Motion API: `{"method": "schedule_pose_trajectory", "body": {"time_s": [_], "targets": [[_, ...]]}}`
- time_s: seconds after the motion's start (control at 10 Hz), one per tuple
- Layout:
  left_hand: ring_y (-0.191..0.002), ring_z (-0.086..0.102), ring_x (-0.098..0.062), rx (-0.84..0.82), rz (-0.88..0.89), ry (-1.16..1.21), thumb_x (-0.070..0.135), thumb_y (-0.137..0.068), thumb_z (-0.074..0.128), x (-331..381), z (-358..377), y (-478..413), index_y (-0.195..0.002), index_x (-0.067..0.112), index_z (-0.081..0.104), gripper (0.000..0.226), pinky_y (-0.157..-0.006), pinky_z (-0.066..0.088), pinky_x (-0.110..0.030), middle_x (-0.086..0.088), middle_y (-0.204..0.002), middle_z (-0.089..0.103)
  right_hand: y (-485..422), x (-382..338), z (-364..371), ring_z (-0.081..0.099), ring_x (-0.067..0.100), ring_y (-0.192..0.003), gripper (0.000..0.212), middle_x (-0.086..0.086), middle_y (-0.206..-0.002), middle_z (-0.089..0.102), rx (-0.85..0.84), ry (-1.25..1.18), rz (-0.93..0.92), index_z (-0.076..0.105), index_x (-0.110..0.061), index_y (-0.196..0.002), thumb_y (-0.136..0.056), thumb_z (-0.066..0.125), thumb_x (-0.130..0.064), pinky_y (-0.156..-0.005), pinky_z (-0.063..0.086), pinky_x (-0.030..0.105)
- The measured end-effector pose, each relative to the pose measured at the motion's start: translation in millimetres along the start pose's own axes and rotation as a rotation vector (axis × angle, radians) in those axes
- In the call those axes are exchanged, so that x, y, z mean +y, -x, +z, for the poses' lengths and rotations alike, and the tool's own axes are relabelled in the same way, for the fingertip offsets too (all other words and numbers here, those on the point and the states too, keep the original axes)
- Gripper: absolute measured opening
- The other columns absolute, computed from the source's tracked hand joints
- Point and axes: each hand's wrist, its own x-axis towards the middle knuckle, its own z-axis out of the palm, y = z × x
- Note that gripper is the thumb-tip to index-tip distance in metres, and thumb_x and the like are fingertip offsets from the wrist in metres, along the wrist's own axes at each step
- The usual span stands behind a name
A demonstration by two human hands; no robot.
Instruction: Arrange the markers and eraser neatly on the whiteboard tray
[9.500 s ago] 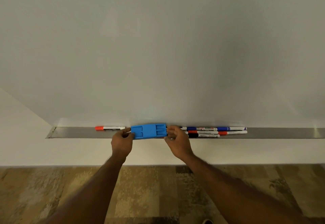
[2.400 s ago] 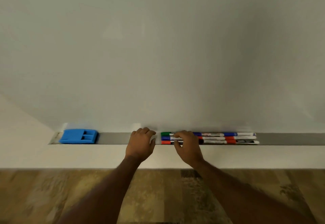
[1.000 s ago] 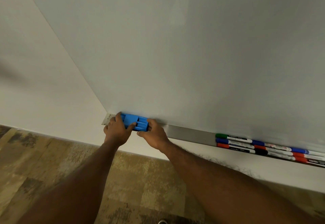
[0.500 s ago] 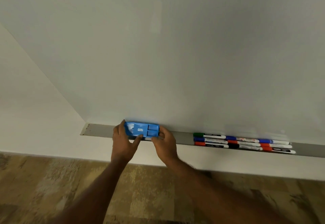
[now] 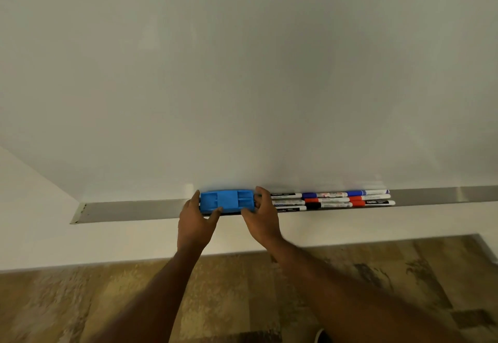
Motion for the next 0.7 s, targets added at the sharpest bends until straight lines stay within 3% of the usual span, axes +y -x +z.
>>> {"method": "schedule_pose_trajectory", "body": {"time_s": [0.1,0.2,0.5,0.6,0.7], "targets": [[-0.125,0.053,-0.031,-0.011,-0.015,0.016,0.036,-0.084,0.071,9.2,8.5,2.1,-0.147,0.012,0.031,0.079,-0.101,0.048,-0.046,-0.012,-0.141,0.052,-1.7,6.7,-5.5,0.059,0.016,-0.112,0.064,0.006,-0.129,0.058,-0.008,0.041,0.025,0.035,-0.022,-0.138,-0.084,0.067,-0.007,-0.082,0.052,0.017],[-0.126,0.053,-0.032,-0.019,-0.036,0.016,0.035,-0.085,0.071,11.4,10.5,2.6,-0.148,0.012,0.028,0.08,-0.1,0.048,-0.047,-0.014,-0.142,0.051,-2.4,9.5,-6.6,0.056,0.017,-0.118,0.065,0.005,-0.133,0.055,-0.036,0.069,0.022,0.034,-0.022,-0.139,-0.085,0.068,-0.008,-0.088,0.047,0.02],[-0.122,0.056,-0.034,-0.076,-0.052,-0.104,0.035,-0.088,0.067,8.4,8.2,-0.7,-0.149,0.011,0.023,0.079,-0.097,0.05,-0.047,-0.017,-0.14,0.053,-1.6,12.0,-10.8,0.047,0.017,-0.127,0.065,0.004,-0.139,0.047,-0.133,0.141,-0.035,0.032,-0.023,-0.141,-0.087,0.067,-0.012,-0.097,0.042,0.023],[-0.123,0.055,-0.033,-0.121,-0.027,-0.156,0.035,-0.088,0.067,8.1,5.8,-1.0,-0.147,0.011,0.027,0.075,-0.097,0.049,-0.045,-0.016,-0.139,0.054,-0.9,12.4,-20.1,0.05,0.015,-0.124,0.061,0.001,-0.136,0.051,-0.143,0.172,-0.066,0.036,-0.023,-0.138,-0.087,0.067,-0.012,-0.099,0.045,0.026],[-0.124,0.052,-0.034,-0.107,-0.021,-0.191,0.035,-0.088,0.066,8.8,-1.7,0.7,-0.146,0.009,0.033,0.071,-0.098,0.047,-0.044,-0.016,-0.139,0.053,-0.9,12.5,-38.4,0.054,0.01,-0.111,0.05,0.001,-0.126,0.058,-0.105,0.217,-0.109,0.045,-0.02,-0.13,-0.086,0.067,-0.014,-0.09,0.045,0.02]]}}
